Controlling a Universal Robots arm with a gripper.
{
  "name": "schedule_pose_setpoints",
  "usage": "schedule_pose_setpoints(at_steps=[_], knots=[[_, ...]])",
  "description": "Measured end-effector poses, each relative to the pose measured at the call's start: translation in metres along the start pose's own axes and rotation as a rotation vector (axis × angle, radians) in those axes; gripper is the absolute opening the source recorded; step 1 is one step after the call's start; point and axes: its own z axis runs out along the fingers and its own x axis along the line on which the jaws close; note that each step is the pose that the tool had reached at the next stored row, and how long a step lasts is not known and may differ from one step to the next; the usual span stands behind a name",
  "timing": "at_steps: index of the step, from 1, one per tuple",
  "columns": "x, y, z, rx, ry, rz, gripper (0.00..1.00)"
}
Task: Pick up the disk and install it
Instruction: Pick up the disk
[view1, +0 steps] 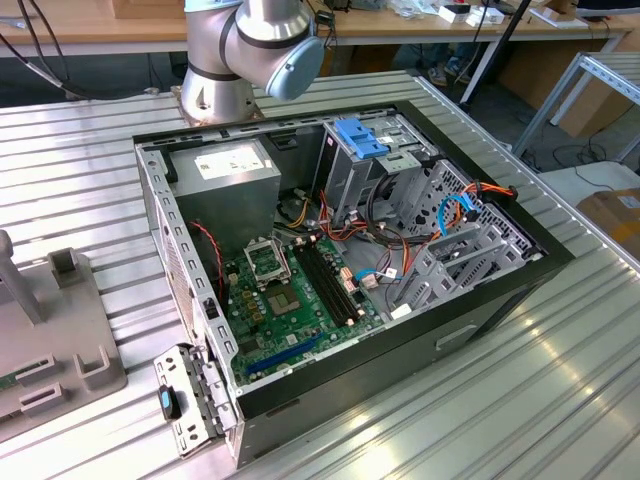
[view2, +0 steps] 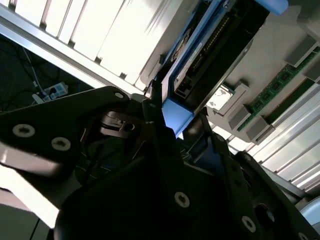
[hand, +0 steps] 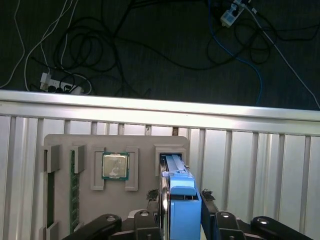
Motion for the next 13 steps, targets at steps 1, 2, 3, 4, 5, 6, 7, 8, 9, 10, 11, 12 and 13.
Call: schedule_pose_setpoints(at_steps=[1, 2, 3, 4, 5, 6, 7, 8, 9, 10, 11, 12, 13], knots=[[0.0, 0.0, 0.0, 0.0001, 0.0, 0.0, 0.36], [0.0, 0.0, 0.0, 0.0001, 0.0, 0.0, 0.36], [0.0, 0.0, 0.0, 0.0001, 0.0, 0.0, 0.36], [0.0001, 0.0, 0.0, 0.0001, -0.0001, 0.0, 0.36], [0.0001, 0.0, 0.0, 0.0001, 0.0, 0.0, 0.36], [0.0001, 0.0, 0.0, 0.0001, -0.0001, 0.0, 0.36], [0.0001, 0.0, 0.0, 0.0, 0.0, 0.0, 0.36], [0.0001, 0.0, 0.0, 0.0001, -0.0001, 0.0, 0.36], [0.0001, 0.0, 0.0001, 0.0002, -0.0001, 0.0, 0.36], [0.0001, 0.0, 0.0, 0.0001, -0.0001, 0.0, 0.36], [0.0002, 0.0, 0.0, 0.0001, -0.0001, 0.0, 0.36], [0.0002, 0.0, 0.0, 0.0001, -0.0001, 0.0, 0.36], [0.0002, 0.0, 0.0, 0.0001, -0.0001, 0.0, 0.36]])
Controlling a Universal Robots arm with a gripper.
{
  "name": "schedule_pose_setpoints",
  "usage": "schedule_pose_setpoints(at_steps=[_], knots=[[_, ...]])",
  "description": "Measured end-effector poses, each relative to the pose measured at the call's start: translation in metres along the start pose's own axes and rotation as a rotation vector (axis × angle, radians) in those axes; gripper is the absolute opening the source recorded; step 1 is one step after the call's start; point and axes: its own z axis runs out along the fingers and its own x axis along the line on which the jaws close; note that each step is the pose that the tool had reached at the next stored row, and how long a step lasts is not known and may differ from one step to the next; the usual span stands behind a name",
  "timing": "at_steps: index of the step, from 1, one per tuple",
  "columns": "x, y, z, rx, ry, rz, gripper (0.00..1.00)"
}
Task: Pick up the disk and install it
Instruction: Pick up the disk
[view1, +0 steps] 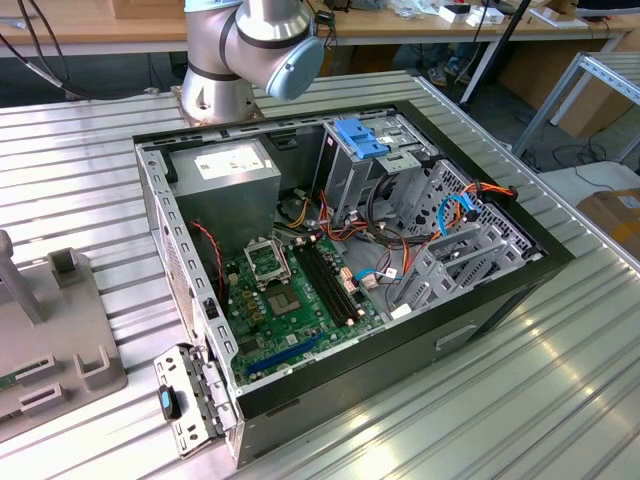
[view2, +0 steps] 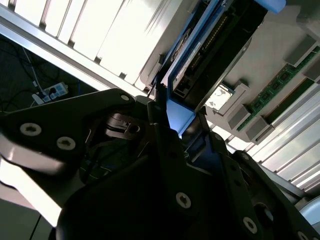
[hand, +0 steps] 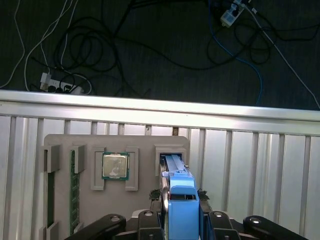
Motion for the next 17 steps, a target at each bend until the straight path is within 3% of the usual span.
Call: schedule_pose_setpoints(at_steps=[17], knots=[[0.0001, 0.0, -0.0036, 0.0001, 0.0, 0.0, 0.36]])
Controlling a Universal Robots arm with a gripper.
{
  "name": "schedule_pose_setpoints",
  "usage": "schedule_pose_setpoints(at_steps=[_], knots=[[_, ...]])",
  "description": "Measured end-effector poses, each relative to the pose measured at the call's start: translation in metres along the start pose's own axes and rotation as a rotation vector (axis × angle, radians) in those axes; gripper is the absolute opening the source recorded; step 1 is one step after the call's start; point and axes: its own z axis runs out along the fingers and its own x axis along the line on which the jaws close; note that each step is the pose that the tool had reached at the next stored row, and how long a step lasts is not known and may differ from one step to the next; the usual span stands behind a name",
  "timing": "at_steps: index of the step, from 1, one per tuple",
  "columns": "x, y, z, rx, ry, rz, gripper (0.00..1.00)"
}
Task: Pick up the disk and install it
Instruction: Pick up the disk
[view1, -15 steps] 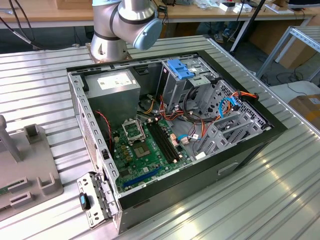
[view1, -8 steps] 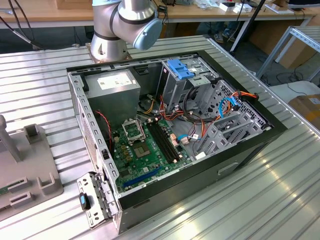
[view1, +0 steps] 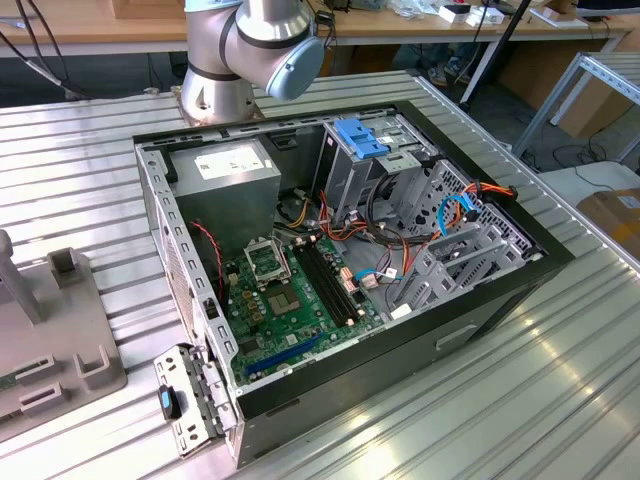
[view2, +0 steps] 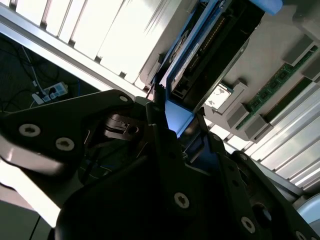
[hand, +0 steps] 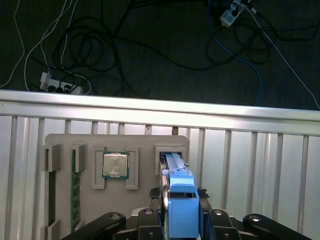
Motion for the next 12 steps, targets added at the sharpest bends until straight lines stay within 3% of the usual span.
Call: schedule_pose_setpoints(at_steps=[4, 8, 12], knots=[[-0.0001, 0.0001, -0.0042, -0.0001, 0.0001, 0.0, 0.36], [-0.0002, 0.0001, -0.0145, -0.0001, 0.0001, 0.0, 0.36], [-0.0003, 0.0002, -0.0203, -0.0001, 0.0001, 0.0, 0.36]])
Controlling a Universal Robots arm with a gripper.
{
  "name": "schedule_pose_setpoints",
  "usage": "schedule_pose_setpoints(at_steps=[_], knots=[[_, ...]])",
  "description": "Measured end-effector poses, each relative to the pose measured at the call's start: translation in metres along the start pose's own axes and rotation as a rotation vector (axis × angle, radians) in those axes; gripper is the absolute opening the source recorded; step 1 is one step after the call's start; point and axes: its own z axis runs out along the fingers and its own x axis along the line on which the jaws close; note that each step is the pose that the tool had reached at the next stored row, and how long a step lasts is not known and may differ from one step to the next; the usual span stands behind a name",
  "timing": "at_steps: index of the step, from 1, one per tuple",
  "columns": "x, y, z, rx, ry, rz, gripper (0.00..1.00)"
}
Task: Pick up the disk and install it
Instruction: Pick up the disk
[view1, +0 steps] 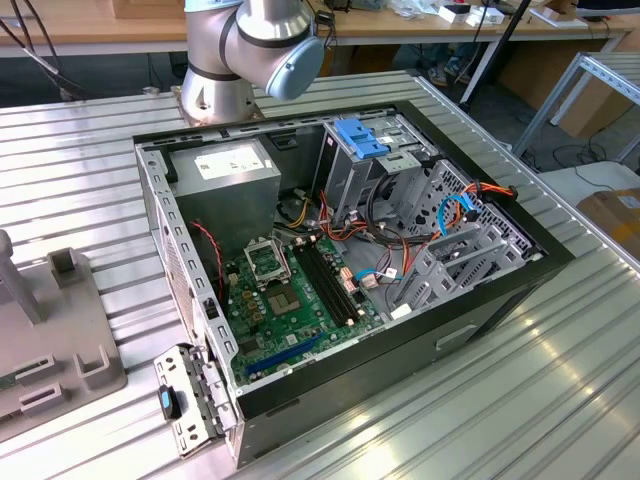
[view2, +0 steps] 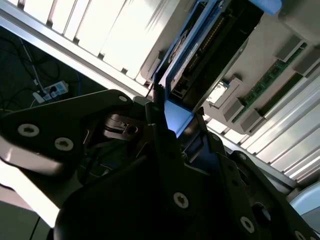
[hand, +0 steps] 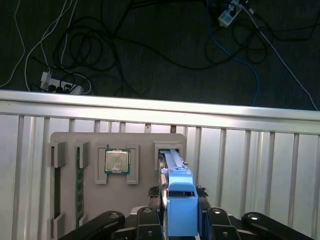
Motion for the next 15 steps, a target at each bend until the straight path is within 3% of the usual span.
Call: schedule_pose_setpoints(at_steps=[2, 7, 15], knots=[[-0.0001, 0.0, -0.0054, 0.0001, -0.0001, 0.0, 0.36], [-0.0001, 0.0, -0.0097, -0.0001, 0.0, 0.0, 0.36], [-0.0004, 0.0003, -0.0324, 0.0, 0.0, 0.0, 0.36]])
